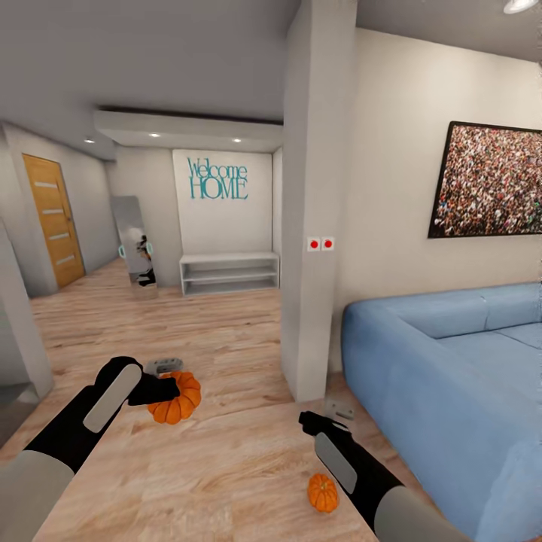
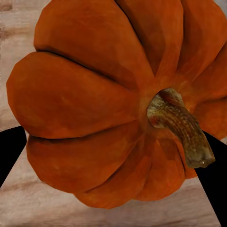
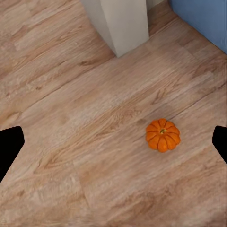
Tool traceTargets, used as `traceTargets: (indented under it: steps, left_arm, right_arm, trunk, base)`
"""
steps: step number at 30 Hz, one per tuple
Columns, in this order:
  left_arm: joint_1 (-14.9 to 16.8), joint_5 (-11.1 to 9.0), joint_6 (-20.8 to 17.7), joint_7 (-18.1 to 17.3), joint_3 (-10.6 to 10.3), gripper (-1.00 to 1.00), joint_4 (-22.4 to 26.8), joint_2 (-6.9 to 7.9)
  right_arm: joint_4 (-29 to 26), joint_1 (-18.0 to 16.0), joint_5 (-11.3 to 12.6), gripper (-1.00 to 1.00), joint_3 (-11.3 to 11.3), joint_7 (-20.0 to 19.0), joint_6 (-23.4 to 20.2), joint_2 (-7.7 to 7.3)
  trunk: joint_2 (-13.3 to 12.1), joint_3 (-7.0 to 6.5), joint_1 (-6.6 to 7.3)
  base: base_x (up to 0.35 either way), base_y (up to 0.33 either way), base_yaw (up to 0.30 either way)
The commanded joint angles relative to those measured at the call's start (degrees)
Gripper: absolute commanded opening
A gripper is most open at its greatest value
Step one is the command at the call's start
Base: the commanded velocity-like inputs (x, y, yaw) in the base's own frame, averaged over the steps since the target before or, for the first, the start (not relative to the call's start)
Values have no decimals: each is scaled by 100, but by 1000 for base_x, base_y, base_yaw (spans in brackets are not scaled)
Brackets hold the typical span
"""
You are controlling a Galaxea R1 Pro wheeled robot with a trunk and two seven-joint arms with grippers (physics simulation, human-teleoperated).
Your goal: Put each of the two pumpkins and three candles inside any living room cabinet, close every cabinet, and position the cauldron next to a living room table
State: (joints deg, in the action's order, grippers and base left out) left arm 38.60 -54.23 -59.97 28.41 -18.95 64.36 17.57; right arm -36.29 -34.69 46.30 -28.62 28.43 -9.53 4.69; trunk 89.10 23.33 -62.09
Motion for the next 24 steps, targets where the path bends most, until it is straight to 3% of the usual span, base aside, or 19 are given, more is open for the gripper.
traceTargets:
  steps: [1, 4, 7, 24]
  left_arm:
    - [7, -57, -3, 65, -17, -100, 6, 5]
    - [7, -59, -3, 63, -20, -100, 6, 2]
    - [7, -56, -3, 67, -26, -100, 8, 1]
    - [7, -53, -3, 69, -25, -100, 14, 1]
  right_arm:
    - [-10, -2, 68, 100, -22, -46, -24, -11]
    - [7, 10, 309, 100, -11, -502, -29, -37]
    - [63, 13, 398, 100, -6, -634, -25, -39]
    - [140, 14, 442, 100, 14, -696, -16, -4]
  trunk:
    - [46, 25, -19]
    - [167, 79, -85]
    - [287, 133, -151]
    - [969, 438, -524]
  base:
    - [-338, 0, 0]
    - [-211, 0, 0]
    - [-71, 0, 0]
    - [-31, 0, 0]
